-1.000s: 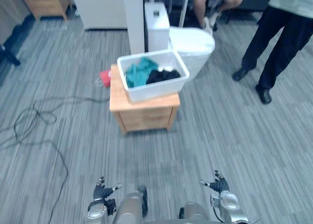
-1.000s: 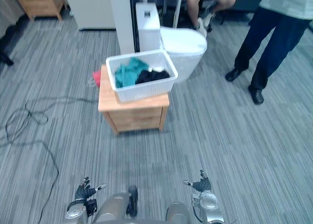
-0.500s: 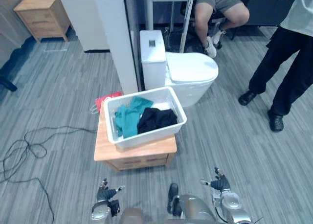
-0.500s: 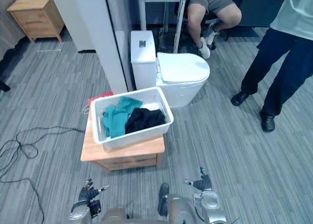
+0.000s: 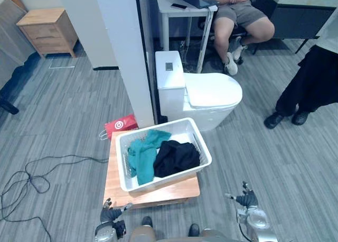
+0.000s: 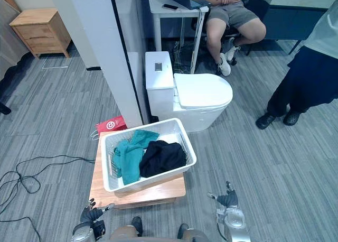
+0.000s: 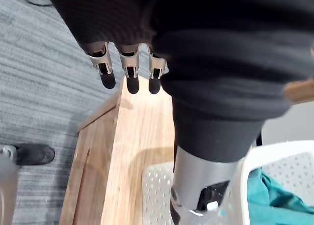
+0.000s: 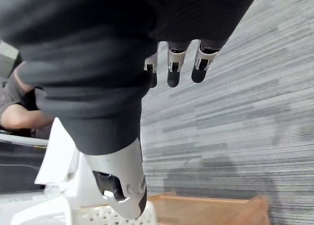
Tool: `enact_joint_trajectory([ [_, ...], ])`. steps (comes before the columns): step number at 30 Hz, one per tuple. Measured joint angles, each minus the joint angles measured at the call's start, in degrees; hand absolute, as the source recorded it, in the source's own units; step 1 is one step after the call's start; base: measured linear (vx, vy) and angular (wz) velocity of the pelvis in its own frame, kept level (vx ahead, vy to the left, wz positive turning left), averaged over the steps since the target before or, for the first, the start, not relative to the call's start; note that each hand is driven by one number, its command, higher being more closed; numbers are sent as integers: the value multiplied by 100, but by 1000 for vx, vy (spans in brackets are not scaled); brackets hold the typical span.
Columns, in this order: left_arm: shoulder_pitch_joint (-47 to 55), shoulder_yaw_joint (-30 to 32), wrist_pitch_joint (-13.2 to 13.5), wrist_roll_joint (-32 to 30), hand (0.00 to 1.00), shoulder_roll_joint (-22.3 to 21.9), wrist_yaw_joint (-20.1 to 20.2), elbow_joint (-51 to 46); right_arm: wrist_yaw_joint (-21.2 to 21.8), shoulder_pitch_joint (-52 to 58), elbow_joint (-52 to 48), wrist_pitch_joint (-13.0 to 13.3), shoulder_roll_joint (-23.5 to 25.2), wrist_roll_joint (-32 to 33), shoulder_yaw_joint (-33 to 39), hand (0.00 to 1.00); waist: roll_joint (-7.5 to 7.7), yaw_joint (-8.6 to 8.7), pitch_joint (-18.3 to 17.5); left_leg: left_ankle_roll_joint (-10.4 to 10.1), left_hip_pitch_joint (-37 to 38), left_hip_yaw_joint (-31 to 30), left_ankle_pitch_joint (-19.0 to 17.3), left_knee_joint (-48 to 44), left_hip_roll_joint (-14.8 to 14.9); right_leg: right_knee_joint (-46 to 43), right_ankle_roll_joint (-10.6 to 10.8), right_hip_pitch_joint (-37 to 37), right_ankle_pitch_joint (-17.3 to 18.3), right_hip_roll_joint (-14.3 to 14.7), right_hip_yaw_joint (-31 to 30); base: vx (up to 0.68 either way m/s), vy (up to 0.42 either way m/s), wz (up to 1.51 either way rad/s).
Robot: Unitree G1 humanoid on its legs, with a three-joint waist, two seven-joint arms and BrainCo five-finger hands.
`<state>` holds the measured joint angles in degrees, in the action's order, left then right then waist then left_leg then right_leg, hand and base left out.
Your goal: Pick up the laundry basket with both hands and put the clothes into the washing machine.
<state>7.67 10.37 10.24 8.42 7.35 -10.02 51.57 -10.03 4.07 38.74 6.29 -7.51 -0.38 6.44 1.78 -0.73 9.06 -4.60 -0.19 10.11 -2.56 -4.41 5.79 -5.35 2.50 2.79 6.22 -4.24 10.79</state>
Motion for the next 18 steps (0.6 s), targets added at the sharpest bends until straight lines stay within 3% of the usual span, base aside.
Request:
enact_joint_trajectory([
  [9, 295, 155, 48, 117, 0, 145, -36, -1388, -182, -363, -827, 15, -339, -251, -103, 0, 6, -15, -89, 123, 113, -56, 102, 301, -199, 163, 115, 69, -71, -108, 18, 10, 39, 3],
  [14, 58, -32, 161, 114, 0, 260, -123, -1876, -244, -958, -828, 9, -627, -379, -697, 0, -23, -6, -122, 189, 10, -56, 336, 622, -279, 156, 177, -230, -143, -143, 5, -55, 26, 0],
  [18, -606, -480, 161, 100, 0, 309, -273, -1867, -256, -1969, -523, 10, -640, -467, -1021, 0, -102, -12, 159, 231, -491, -47, 368, 391, -288, 147, 203, -599, -329, -173, -18, -84, 42, -1],
])
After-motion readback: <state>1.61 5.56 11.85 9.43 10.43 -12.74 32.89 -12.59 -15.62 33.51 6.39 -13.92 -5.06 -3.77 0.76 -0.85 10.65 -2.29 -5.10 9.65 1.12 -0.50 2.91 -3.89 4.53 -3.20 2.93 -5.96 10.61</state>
